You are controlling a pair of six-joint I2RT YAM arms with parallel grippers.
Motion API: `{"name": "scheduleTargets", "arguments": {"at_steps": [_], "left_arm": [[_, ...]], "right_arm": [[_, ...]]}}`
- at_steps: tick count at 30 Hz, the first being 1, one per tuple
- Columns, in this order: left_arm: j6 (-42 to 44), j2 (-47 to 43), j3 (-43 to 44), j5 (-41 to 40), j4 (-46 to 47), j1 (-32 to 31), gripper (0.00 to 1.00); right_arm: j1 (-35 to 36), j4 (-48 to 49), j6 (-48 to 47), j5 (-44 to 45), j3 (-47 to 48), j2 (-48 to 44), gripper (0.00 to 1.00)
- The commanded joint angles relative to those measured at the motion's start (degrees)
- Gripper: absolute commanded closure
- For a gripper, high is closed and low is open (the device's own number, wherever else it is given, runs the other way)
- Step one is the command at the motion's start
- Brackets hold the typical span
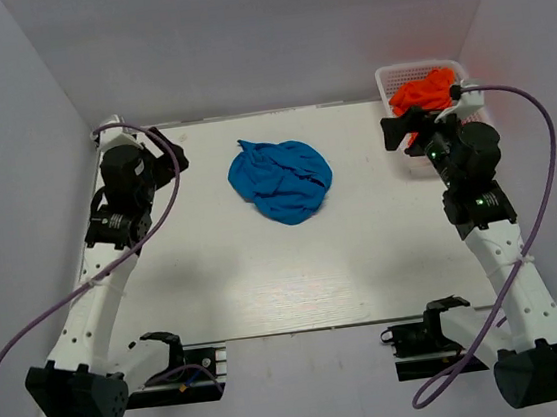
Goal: Fold and stack the t-shirts
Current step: Flatten out the tshirt
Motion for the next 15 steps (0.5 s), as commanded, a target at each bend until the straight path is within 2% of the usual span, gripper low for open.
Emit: {"name": "scheduleTargets", "arguments": {"at_steps": [1,3,4,5,6,8,11,13,15], "left_arm": [[0.4,1.9,2.3,2.7,-3.1,0.0,0.00],[1.6,6.2,2.3,6.7,-1.8,0.0,0.00],[1.6,8.4,3.4,9.7,-2.7,0.0,0.00],[1.6,13.6,5.2,11.9,-2.7,0.0,0.03],[2.2,16.5,6.8,13.7,-3.8,-0.7,0.14],[3.9,21.9,10.2,22.6,-5.1,-0.7,0.22],[3.9,30.7,10.2,31.6,0.8,-1.2,0.22],[3.2,38.1,12.2,32.4,0.8,-2.3,0.22],[3.8,43.5,18.0,32.4,-3.0,-2.9,0.22]], "right_arm": [[0.1,-8.1,1.6,-8.1,0.2,1.7,0.10],[0.0,-5.6,0.7,-11.1,-0.7,2.1,0.10],[0.1,-4.5,-2.7,-16.4,-1.7,3.8,0.10],[0.1,-4.6,-3.7,-18.2,-1.6,4.9,0.10],[0.1,-5.2,-3.1,-18.9,-1.1,6.3,0.10],[0.4,-9.8,-3.8,-21.0,2.8,12.7,0.10],[0.9,-11.8,-5.6,-21.7,6.1,21.4,0.10],[1.4,-13.7,-5.2,-20.0,9.3,26.7,0.10],[2.2,-16.3,-4.7,-18.0,12.6,33.4,0.10]]}}
